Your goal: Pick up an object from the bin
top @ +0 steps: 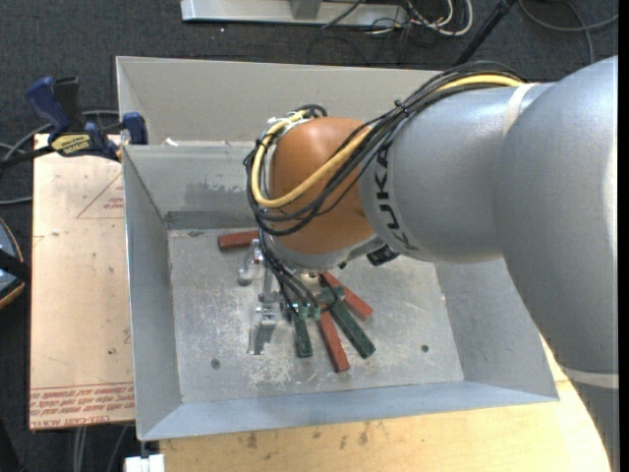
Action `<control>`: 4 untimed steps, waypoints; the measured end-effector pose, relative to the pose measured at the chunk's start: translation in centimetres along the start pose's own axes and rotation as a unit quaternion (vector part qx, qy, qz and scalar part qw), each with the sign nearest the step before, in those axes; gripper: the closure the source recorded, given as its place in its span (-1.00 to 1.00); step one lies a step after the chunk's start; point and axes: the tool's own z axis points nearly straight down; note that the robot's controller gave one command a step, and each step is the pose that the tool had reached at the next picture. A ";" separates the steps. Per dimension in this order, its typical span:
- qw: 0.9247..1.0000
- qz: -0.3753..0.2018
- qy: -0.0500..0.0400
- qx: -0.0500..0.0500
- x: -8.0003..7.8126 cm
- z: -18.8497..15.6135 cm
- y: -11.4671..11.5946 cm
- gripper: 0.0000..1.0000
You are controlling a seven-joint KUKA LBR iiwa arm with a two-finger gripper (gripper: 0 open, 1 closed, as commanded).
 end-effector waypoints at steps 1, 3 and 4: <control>1.000 0.001 -0.002 0.000 -0.1 -0.3 0.0 -1.00; 0.999 -0.041 -0.003 -0.001 -2.3 3.2 -4.2 -1.00; 0.988 -0.155 -0.001 0.001 -4.4 5.8 -6.5 -1.00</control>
Offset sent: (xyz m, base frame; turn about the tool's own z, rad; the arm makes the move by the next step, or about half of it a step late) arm 0.0208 0.0071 -0.0335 0.0175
